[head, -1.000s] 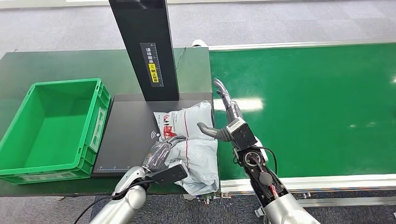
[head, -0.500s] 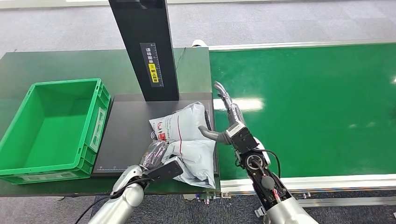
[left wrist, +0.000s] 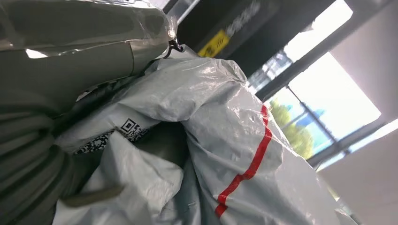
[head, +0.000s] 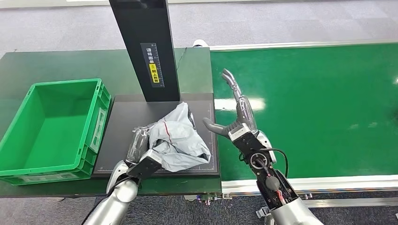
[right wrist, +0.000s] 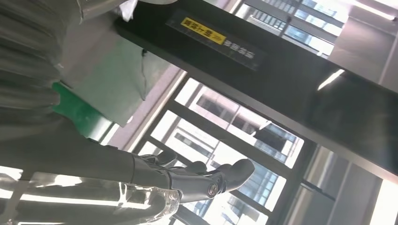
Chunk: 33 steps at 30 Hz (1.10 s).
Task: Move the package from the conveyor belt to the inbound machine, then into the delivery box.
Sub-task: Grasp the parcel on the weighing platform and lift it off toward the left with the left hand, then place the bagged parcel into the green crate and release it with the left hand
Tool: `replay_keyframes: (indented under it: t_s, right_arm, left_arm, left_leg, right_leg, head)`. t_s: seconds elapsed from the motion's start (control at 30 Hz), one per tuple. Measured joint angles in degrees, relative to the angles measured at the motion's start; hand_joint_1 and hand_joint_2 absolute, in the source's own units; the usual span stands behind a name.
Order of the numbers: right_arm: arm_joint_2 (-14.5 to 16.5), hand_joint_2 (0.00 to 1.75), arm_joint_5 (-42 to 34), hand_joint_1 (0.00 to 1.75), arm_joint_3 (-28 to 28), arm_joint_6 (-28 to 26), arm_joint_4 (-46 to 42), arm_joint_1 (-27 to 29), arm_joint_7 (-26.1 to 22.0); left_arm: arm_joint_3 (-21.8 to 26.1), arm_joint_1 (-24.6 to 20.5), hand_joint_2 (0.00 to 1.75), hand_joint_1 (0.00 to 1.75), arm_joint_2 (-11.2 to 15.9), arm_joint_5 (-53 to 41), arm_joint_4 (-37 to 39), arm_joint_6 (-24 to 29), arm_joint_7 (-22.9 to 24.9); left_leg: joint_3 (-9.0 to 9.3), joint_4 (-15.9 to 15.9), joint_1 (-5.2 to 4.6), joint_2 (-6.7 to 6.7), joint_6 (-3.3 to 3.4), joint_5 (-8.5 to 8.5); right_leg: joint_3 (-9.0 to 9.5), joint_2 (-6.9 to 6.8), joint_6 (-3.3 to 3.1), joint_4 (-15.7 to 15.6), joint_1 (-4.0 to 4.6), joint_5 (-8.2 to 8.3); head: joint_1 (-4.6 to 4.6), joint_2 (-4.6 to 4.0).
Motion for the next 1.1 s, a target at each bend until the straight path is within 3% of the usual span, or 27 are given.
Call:
replay_keyframes:
  t_s: [0.13, 0.3, 0.47, 0.63, 0.77, 0.87, 1.1]
  right_arm:
    - [0.1, 1.75, -2.2, 0.0, 0.0, 0.3, -3.2, 1.4, -0.2]
    - [0.6, 1.75, -4.8, 0.0, -0.5, 2.3, -4.6, 3.8, -1.0]
    - [1.4, 1.75, -6.1, 0.0, -1.5, 3.7, -3.9, 5.2, -1.9]
    - [1.9, 1.75, -6.7, 0.0, -2.3, 4.1, -3.8, 7.3, -2.1]
    - [2.4, 1.75, -6.3, 0.0, -3.0, 4.3, -3.8, 8.9, -2.2]
    - [2.7, 1.75, -6.2, 0.0, -3.2, 4.3, -3.8, 9.6, -2.2]
    - [3.1, 1.75, -6.2, 0.0, -3.6, 4.3, -3.8, 10.0, -2.2]
  left_arm:
    - [0.8, 0.3, 1.75, 1.75, 0.1, 1.6, -3.7, 4.5, -3.3]
    - [1.7, 1.9, 1.75, 1.75, 0.3, 1.2, -9.4, 14.1, -7.8]
    - [4.8, 4.4, 1.75, 1.75, 0.5, -3.7, -15.5, 22.1, -9.5]
    - [12.2, 4.7, 1.75, 1.75, 0.0, -10.1, -16.6, 22.9, -10.4]
    - [22.1, 2.4, 1.75, 1.75, -1.2, -18.2, -15.2, 22.9, -10.7]
    - [27.5, 0.8, 1.75, 1.75, -1.5, -18.9, -13.9, 22.9, -11.0]
    - [32.0, -0.2, 1.75, 1.75, -2.1, -19.1, -12.3, 22.9, -11.1]
  left_leg:
    - [-0.01, 0.0, 0.0, -0.01, 0.0, 0.0]
    - [-0.02, 0.0, 0.0, 0.02, 0.0, 0.0]
    - [-0.02, 0.0, 0.0, 0.01, 0.0, 0.0]
    - [-0.02, 0.0, 0.0, 0.01, 0.0, 0.0]
    - [0.0, 0.0, 0.0, 0.06, 0.0, 0.0]
    - [0.01, 0.0, 0.01, 0.09, 0.0, 0.0]
    - [-0.03, 0.0, 0.0, 0.07, 0.0, 0.0]
  right_leg:
    - [0.01, 0.0, 0.0, 0.0, 0.0, 0.0]
    - [0.0, 0.0, 0.0, 0.0, 0.0, 0.0]
    - [0.0, 0.0, 0.0, 0.0, 0.0, -0.01]
    - [0.0, 0.0, 0.0, 0.0, 0.01, -0.01]
    - [-0.01, 0.02, -0.01, 0.0, 0.01, 0.0]
    - [-0.03, 0.04, -0.02, 0.0, 0.01, 0.0]
    - [-0.04, 0.04, -0.01, 0.0, 0.0, 0.0]
  head:
    - [0.0, 0.0]
    - [-0.01, 0.0]
    - [-0.01, 0.0]
    - [-0.01, 0.0]
    - [0.0, 0.0]
    - [-0.01, 0.0]
    - [0.0, 0.0]
